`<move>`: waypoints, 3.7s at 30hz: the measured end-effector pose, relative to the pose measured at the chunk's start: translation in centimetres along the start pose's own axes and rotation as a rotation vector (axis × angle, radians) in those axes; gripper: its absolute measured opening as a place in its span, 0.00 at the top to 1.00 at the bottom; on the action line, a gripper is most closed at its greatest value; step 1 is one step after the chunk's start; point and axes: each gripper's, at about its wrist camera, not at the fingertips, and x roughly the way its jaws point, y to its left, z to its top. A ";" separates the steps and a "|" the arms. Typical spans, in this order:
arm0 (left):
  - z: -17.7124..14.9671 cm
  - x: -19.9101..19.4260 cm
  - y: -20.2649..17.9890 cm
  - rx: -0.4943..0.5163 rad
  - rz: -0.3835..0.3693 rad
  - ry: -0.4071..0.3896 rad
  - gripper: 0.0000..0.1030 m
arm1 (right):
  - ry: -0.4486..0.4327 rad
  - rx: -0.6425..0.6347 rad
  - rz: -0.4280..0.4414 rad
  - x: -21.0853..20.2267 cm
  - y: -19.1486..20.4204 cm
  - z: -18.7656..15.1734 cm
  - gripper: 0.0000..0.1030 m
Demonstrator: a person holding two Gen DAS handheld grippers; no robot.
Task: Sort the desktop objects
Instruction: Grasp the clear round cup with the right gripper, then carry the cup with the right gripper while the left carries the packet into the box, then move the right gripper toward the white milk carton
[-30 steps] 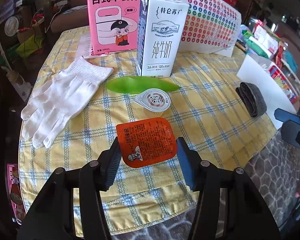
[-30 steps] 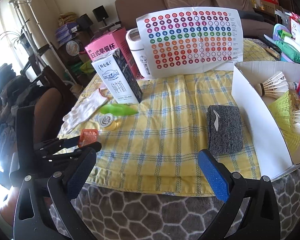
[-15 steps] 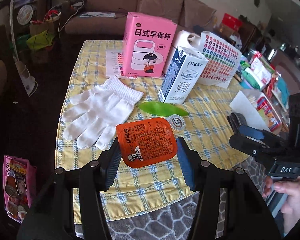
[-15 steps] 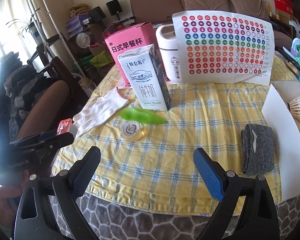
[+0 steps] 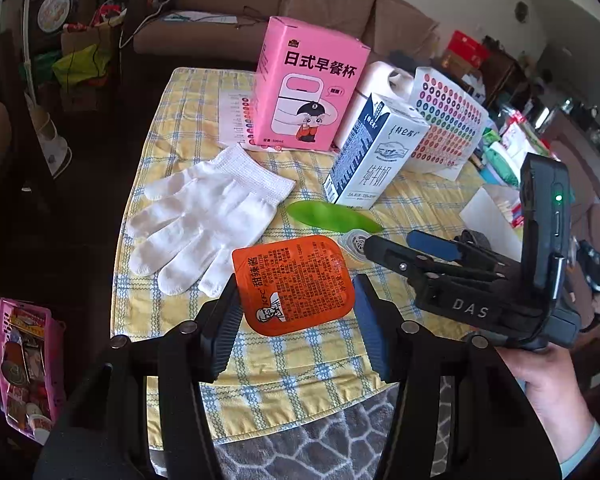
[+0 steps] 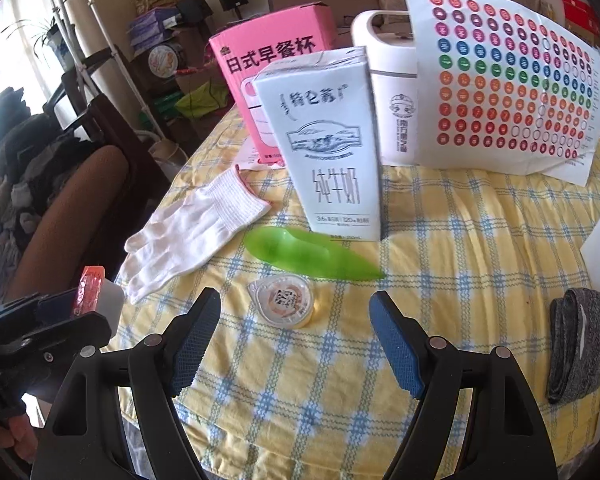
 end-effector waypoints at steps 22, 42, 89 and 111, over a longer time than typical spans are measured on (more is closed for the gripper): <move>0.0 0.5 -7.5 0.115 -0.097 0.050 0.51 | -0.089 -0.046 -0.057 -14.4 -7.3 -0.2 0.66; 8.2 13.8 -40.8 0.433 -0.217 0.176 0.51 | 0.006 0.176 -0.373 -19.3 -36.2 0.1 0.66; 5.3 3.2 -17.6 0.173 -0.040 0.049 0.11 | -0.074 0.051 -0.082 -20.3 -19.3 2.5 0.29; 1.1 0.6 3.4 -0.023 0.175 0.037 0.04 | 0.041 -0.014 0.091 -8.5 -3.2 0.4 0.22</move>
